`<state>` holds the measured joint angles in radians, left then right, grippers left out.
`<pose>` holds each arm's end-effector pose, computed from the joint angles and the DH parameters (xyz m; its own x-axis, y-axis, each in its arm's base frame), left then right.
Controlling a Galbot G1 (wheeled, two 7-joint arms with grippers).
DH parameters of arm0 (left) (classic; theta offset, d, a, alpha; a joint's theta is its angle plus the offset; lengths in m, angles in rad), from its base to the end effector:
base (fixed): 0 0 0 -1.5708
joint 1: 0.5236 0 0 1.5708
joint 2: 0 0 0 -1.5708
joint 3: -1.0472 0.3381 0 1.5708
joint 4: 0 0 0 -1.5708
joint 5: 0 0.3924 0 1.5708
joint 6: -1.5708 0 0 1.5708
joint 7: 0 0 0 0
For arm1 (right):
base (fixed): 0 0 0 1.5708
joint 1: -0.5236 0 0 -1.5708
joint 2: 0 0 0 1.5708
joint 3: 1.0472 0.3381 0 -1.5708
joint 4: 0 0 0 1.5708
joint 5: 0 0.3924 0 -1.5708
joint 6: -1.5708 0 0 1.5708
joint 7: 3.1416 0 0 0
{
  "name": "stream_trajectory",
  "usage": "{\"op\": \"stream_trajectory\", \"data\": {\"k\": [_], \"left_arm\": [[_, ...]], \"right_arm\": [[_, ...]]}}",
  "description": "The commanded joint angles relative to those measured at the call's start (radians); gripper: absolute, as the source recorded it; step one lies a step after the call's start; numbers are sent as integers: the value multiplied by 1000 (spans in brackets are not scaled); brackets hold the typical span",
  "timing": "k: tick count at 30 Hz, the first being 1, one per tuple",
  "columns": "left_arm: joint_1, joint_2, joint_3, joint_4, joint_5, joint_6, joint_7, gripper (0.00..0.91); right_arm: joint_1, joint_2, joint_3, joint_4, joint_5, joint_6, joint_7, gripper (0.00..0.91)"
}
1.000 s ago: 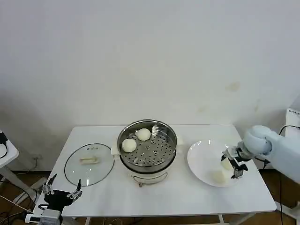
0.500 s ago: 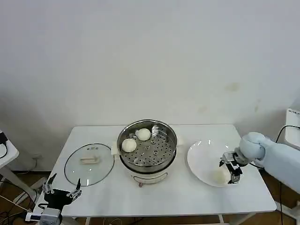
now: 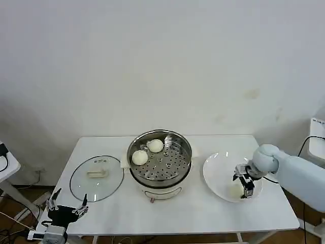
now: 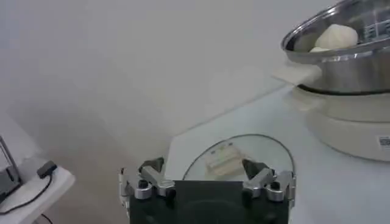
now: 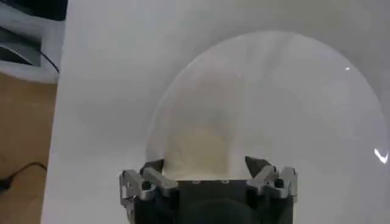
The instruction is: Take steamed baozi put them in steamer then cover it.
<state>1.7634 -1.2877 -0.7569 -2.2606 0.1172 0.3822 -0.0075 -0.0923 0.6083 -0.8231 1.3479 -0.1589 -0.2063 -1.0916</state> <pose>0.1792 0.0919 -0.2426 -0.9309 -0.1735 0.3216 -0.0039 0.8848 0.4660 0.4972 -0.1354 -0.2477 -0.0995 -0.0570 0.9934 -0.9821 -0.1546 -0.1073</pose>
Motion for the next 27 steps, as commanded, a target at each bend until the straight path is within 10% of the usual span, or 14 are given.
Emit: {"op": "stream_trajectory", "data": {"k": [1, 27], "left_arm": [[-1, -1, -1, 1, 0, 0, 0, 907], [-6, 6, 4, -15, -3, 2, 1, 907]], "right_arm": [[-5, 15, 5, -15, -1, -11, 2, 705], [317, -115, -63, 114, 128, -37, -15, 665]]}}
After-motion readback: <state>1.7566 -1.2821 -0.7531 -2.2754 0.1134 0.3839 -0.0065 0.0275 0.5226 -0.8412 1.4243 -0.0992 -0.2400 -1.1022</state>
